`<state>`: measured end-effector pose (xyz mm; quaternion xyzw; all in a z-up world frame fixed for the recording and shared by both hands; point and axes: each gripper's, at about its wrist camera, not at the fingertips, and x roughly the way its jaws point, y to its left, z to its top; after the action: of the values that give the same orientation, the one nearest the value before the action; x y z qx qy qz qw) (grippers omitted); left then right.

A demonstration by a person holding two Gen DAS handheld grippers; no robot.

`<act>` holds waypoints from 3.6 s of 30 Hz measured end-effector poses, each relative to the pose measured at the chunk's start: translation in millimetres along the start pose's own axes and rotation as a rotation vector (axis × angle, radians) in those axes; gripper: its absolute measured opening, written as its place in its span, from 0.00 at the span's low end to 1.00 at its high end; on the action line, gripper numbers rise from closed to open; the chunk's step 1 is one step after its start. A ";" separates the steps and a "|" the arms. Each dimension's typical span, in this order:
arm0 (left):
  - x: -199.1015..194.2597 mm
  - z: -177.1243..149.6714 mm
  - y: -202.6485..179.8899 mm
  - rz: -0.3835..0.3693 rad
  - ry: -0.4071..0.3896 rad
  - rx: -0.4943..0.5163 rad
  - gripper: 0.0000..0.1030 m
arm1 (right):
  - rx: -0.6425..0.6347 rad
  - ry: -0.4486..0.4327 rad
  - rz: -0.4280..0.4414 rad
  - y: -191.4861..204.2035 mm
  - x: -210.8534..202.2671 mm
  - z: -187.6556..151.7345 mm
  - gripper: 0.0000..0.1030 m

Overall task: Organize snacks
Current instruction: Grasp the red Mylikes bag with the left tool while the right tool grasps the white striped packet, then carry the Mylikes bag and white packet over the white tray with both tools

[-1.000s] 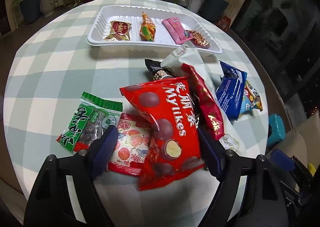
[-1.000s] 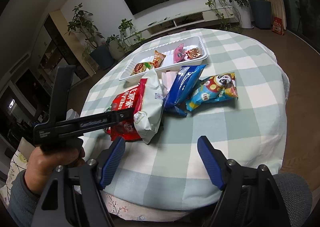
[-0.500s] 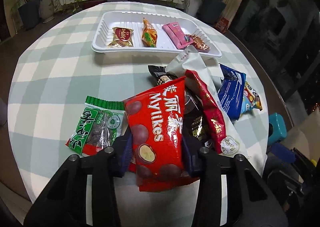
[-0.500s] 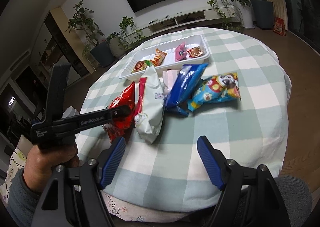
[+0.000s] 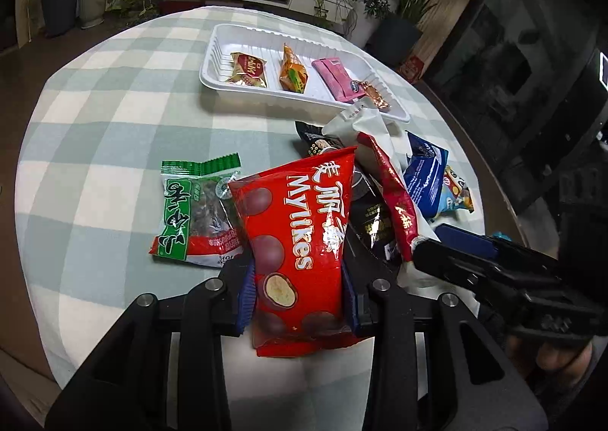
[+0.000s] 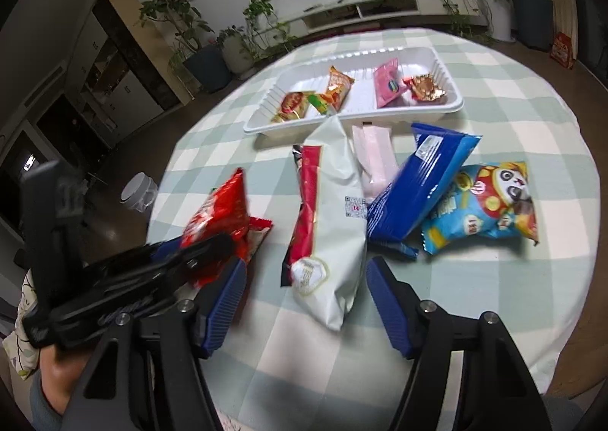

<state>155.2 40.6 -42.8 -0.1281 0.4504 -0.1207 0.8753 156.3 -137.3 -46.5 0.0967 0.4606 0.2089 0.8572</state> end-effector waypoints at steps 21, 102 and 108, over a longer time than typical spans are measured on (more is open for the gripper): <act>-1.4 -10.0 9.3 -0.090 -0.005 -0.070 0.33 | 0.092 0.046 0.074 -23.9 8.9 -9.3 0.37; 122.7 243.7 27.3 0.035 0.005 0.085 0.32 | 0.075 -0.038 -0.002 -48.8 72.5 192.8 0.35; 150.1 238.1 36.3 0.071 0.040 0.092 0.32 | 0.082 -0.001 -0.039 -49.4 96.2 186.8 0.35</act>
<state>438.6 53.2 -34.8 -0.0690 0.4661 -0.1128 0.8748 371.6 -133.5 -32.2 0.1227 0.4702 0.1731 0.8566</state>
